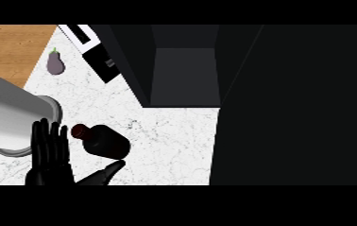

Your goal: Pick up the wine, place it into the cabinet and close the cabinet

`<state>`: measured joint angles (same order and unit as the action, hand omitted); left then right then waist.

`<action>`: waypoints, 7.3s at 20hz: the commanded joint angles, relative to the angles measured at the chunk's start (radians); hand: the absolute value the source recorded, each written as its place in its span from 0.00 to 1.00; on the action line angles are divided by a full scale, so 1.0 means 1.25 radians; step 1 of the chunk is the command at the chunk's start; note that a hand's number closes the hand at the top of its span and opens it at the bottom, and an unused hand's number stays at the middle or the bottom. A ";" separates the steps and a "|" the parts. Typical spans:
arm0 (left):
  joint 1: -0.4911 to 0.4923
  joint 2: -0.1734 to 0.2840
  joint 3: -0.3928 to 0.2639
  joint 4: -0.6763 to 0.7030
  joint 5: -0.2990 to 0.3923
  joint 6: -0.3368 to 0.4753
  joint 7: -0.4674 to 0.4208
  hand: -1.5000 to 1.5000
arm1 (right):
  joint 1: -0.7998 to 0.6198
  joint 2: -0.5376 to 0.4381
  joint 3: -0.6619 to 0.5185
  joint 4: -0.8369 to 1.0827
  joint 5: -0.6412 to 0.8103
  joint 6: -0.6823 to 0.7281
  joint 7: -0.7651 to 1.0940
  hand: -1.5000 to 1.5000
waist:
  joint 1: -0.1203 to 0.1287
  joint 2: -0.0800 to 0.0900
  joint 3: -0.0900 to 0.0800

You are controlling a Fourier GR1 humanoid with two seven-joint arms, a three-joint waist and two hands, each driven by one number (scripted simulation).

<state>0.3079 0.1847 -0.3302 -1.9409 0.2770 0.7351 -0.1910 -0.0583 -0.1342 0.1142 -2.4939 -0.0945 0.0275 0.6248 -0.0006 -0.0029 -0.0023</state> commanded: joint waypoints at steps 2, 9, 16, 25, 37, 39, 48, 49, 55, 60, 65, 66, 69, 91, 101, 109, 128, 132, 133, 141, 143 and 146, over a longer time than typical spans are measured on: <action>-0.003 -0.023 0.039 0.072 0.041 -0.071 -0.061 0.00 | 0.030 -0.004 -0.030 -0.101 -0.083 0.018 0.027 0.00 | -0.002 0.001 0.002; -0.022 -0.066 0.093 0.252 0.103 -0.201 -0.201 0.00 | 0.043 -0.012 -0.058 -0.149 -0.112 0.017 0.066 0.00 | -0.006 0.001 0.002; -0.018 -0.069 0.113 0.291 0.102 -0.238 -0.228 0.00 | 0.036 0.029 0.029 -0.118 -0.013 0.013 0.051 0.00 | -0.002 0.001 0.002; -0.084 -0.115 0.150 0.435 0.103 -0.276 -0.302 0.00 | 0.017 0.010 -0.013 -0.135 -0.059 0.022 0.083 0.00 | -0.004 0.001 0.002; -0.122 -0.124 0.194 0.574 0.134 -0.398 -0.359 0.00 | -0.054 0.026 -0.041 -0.054 -0.048 0.014 0.057 0.00 | -0.001 0.002 0.002; -0.155 -0.127 0.206 0.585 0.127 -0.370 -0.336 0.00 | -0.046 0.009 -0.060 -0.096 -0.067 0.022 0.091 0.00 | -0.002 0.002 0.002; -0.172 -0.146 0.216 0.620 0.156 -0.457 -0.385 1.00 | -0.003 0.040 -0.009 -0.121 -0.045 0.023 0.085 0.00 | -0.004 0.001 0.002; -0.192 -0.147 0.207 0.623 0.167 -0.478 -0.377 1.00 | -0.021 0.062 0.020 -0.096 0.008 -0.003 0.079 0.00 | -0.003 0.001 0.001; -0.211 -0.146 0.177 0.711 0.083 -0.482 -0.424 1.00 | -0.025 0.027 -0.068 -0.040 -0.077 0.048 0.028 0.00 | -0.003 0.002 0.002; -0.223 0.009 0.193 0.691 0.098 -0.635 -0.361 1.00 | 0.013 0.025 -0.038 -0.113 -0.070 0.051 0.076 0.00 | -0.011 0.000 0.002; -0.232 0.079 0.196 0.718 0.055 -0.715 -0.414 1.00 | -0.007 0.044 -0.036 -0.063 -0.053 0.048 0.043 0.00 | -0.003 0.001 0.002; -0.319 0.066 0.220 0.741 0.079 -0.697 -0.351 1.00 | 0.037 0.062 0.017 -0.101 -0.018 0.046 0.049 0.00 | -0.009 0.001 0.002; -0.237 0.082 0.216 0.640 0.059 -0.689 -0.396 1.00 | 0.075 0.052 0.002 -0.122 -0.027 0.063 0.030 0.00 | -0.003 -0.001 0.003; -0.255 0.031 0.147 0.181 0.044 -0.563 -0.032 1.00 | 0.009 0.060 -0.035 -0.102 -0.062 0.052 0.086 0.00 | -0.003 0.000 0.002; -0.375 -0.107 -0.003 0.069 -0.062 -0.416 0.163 1.00 | 0.021 0.057 -0.037 -0.097 -0.054 0.065 0.072 0.00 | -0.007 0.001 0.002; -0.516 -0.147 -0.092 0.140 -0.082 -0.243 0.196 1.00 | 0.024 0.066 -0.063 -0.073 -0.084 0.079 0.047 0.00 | -0.010 0.001 0.002; -0.670 -0.148 -0.072 0.349 -0.071 -0.149 0.136 1.00 | -0.005 0.068 -0.056 -0.063 -0.063 0.082 0.048 0.00 | -0.006 0.003 0.001; -0.689 -0.148 -0.113 0.355 -0.053 -0.089 0.131 1.00 | -0.028 0.032 -0.103 -0.112 -0.125 0.076 0.132 0.00 | -0.008 0.001 0.002; -0.699 -0.148 -0.080 0.393 -0.019 -0.105 0.104 1.00 | 0.006 0.056 -0.067 -0.078 -0.071 0.093 0.054 0.00 | -0.009 0.002 0.002; -0.663 -0.148 -0.122 0.407 0.006 -0.066 0.043 1.00 | -0.003 0.076 -0.052 -0.061 -0.039 0.071 0.047 0.00 | -0.004 0.001 0.002; -0.649 -0.148 -0.082 0.492 0.022 -0.130 -0.041 1.00 | 0.017 0.088 -0.009 -0.083 -0.018 0.069 0.056 0.00 | -0.008 0.002 0.002; -0.688 -0.148 -0.127 0.471 -0.043 -0.038 0.034 1.00 | 0.023 0.074 -0.009 -0.099 -0.017 0.073 0.072 0.00 | -0.006 0.000 0.002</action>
<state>-0.5419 0.0002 -0.4714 -1.3574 0.2814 0.6440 -0.1791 -0.0831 -0.0522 0.0614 -2.4797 -0.1122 0.1275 0.6668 -0.0112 -0.0006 -0.0001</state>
